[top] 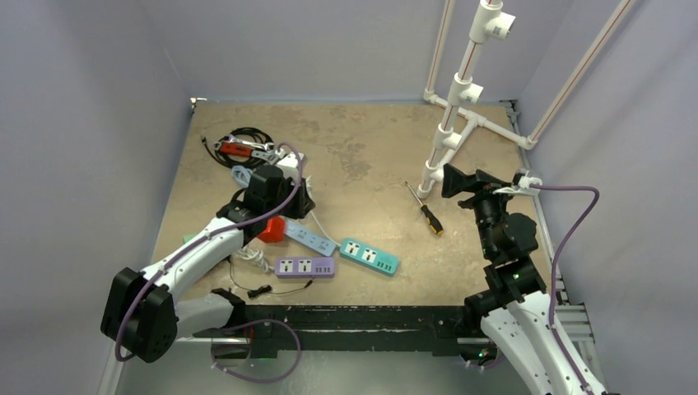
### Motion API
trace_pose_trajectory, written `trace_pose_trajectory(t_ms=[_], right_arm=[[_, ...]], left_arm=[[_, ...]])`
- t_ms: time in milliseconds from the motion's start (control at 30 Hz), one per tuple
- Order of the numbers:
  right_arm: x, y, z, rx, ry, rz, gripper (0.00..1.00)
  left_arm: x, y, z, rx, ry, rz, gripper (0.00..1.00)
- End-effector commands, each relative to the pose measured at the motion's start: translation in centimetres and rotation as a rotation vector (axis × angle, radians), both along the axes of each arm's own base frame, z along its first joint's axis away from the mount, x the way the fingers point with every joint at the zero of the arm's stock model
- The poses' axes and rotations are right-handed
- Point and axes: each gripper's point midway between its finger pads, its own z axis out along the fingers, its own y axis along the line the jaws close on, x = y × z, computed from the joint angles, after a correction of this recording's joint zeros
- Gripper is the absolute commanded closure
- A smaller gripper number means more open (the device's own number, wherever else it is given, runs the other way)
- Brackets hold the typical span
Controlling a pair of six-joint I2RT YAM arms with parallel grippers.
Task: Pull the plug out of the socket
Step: Move the socket to the center of the board.
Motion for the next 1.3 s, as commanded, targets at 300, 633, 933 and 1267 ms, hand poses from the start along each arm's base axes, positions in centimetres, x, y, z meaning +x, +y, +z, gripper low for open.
trace_pose_trajectory(t_ms=[300,633,933,1267], right_arm=[[0.0,0.5,0.8,0.002,-0.044,0.025,0.01],[0.1,0.7,0.6,-0.001,-0.043,0.037,0.01],[-0.3,1.0,0.9,-0.009,-0.064,0.059,0.01],[-0.4,2.0,0.8,-0.029,-0.092,0.116,0.01]], left_arm=[[0.6,-15.5,5.1,-0.14,-0.208,-0.349,1.0],[-3.9,-19.3,2.1,-0.094,-0.169,-0.474,0.96],[-2.9,-16.5,7.0,-0.034,-0.36,-0.417,0.15],[-3.1,-5.6,8.2,0.224,-0.413,-0.178,0.01]])
